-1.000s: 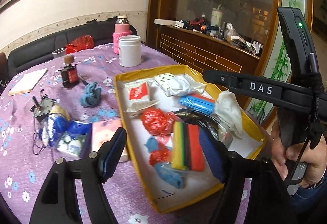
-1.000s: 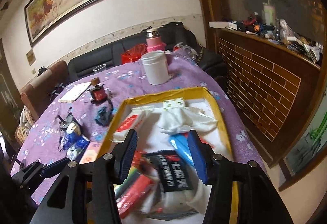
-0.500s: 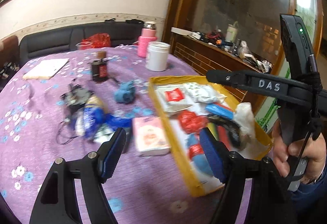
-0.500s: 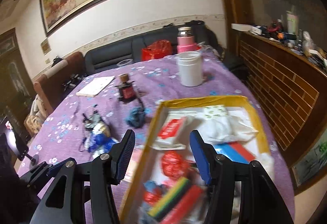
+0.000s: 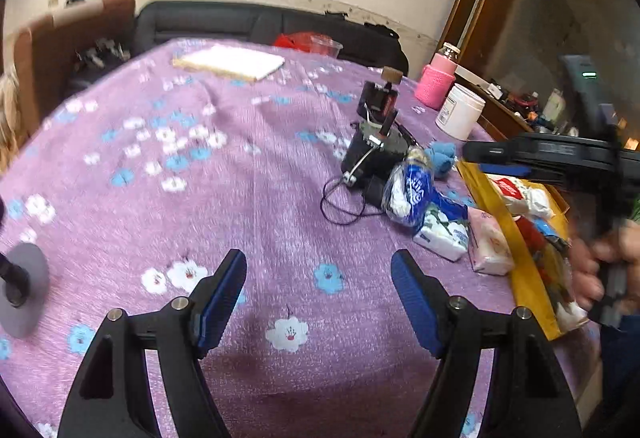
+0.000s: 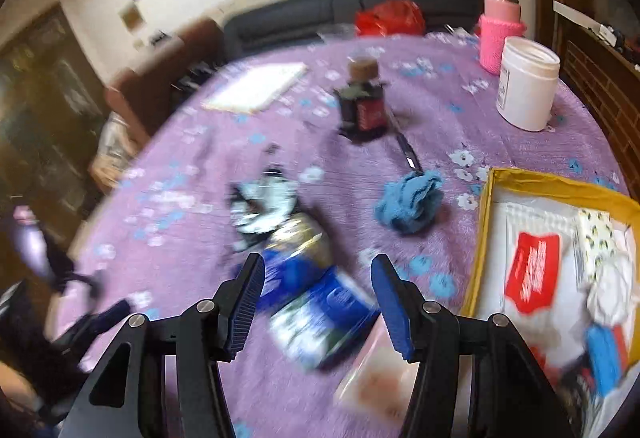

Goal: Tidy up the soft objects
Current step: 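Grasp the blue snack bag with the left gripper while the right grasps the blue cloth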

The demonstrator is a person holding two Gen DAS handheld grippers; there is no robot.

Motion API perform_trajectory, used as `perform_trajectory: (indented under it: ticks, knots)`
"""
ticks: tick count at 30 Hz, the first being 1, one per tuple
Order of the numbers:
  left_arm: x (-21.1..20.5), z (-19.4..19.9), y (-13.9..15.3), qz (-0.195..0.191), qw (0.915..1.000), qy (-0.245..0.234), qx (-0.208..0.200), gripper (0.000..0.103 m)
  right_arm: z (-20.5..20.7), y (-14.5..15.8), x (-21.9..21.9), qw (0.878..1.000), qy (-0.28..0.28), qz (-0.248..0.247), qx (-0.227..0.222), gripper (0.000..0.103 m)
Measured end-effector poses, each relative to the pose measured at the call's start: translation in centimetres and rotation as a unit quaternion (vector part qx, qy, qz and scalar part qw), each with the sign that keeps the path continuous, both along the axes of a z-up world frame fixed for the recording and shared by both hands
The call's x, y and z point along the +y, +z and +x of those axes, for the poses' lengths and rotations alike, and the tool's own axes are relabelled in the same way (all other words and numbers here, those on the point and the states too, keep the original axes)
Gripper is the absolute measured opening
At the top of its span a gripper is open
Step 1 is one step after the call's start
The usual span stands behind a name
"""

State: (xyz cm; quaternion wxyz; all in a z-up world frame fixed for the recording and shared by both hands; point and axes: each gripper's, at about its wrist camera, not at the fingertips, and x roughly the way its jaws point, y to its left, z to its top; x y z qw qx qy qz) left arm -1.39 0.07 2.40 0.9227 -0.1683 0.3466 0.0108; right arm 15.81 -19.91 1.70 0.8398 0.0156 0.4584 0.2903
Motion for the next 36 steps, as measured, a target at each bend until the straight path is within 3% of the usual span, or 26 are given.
perform_trajectory:
  ticks: [6,10,13,15,19,20,21,23,25,26,28,34,36]
  knots:
    - [0.3,-0.1,0.0,-0.01,0.9998,-0.011,-0.012,0.074,4.6,-3.3,1.0,0.998,-0.022,-0.034,0.042,0.047]
    - [0.3,0.1,-0.1,-0.018,0.9997,-0.011,-0.01,0.074,5.7,-4.1,1.3,0.997,-0.013,-0.002,0.073,0.047]
    - [0.2,0.2,-0.1,-0.017,0.9997,-0.013,-0.01,0.074,4.1,-3.8,1.9,0.997,0.006,-0.008,0.077,0.047]
    - [0.3,0.1,0.0,-0.018,0.9997,-0.014,-0.011,0.074,2.5,-3.9,2.5,0.994,0.042,0.01,0.104,0.048]
    - [0.1,0.1,0.0,-0.018,0.9996,-0.016,-0.012,0.074,-1.4,-3.8,3.6,0.973,0.137,0.068,0.174,0.048]
    - [0.1,0.1,0.1,-0.018,0.9996,-0.016,-0.012,0.074,-1.7,-2.8,3.3,0.975,0.137,0.075,0.16,0.048]
    - [0.1,0.1,0.0,-0.018,0.9996,-0.016,-0.012,0.074,-1.5,-1.7,2.9,0.981,0.126,0.07,0.131,0.048]
    - [0.2,0.1,0.0,-0.018,0.9996,-0.015,-0.013,0.074,0.1,1.0,1.5,0.997,0.07,0.022,0.025,0.048]
    - [0.2,0.1,0.0,-0.019,0.9996,-0.015,-0.013,0.074,2.4,1.7,0.3,0.999,-0.004,-0.033,-0.024,0.049]
    - [0.2,0.1,0.0,-0.019,0.9996,-0.015,-0.012,0.074,3.9,1.6,-0.4,0.999,-0.029,-0.035,-0.023,0.051]
    - [0.2,0.1,0.0,-0.02,0.9996,-0.015,-0.012,0.074,6.3,0.6,-0.4,0.999,-0.03,-0.035,0.005,0.051]
    - [0.2,0.2,-0.1,-0.021,0.9996,-0.017,-0.012,0.074,10.3,-4.4,-0.4,0.992,-0.059,-0.098,0.061,0.051]
    - [0.1,0.3,-0.1,-0.021,0.9995,-0.018,-0.011,0.074,10.6,-5.1,-0.8,0.992,-0.056,-0.076,0.079,0.051]
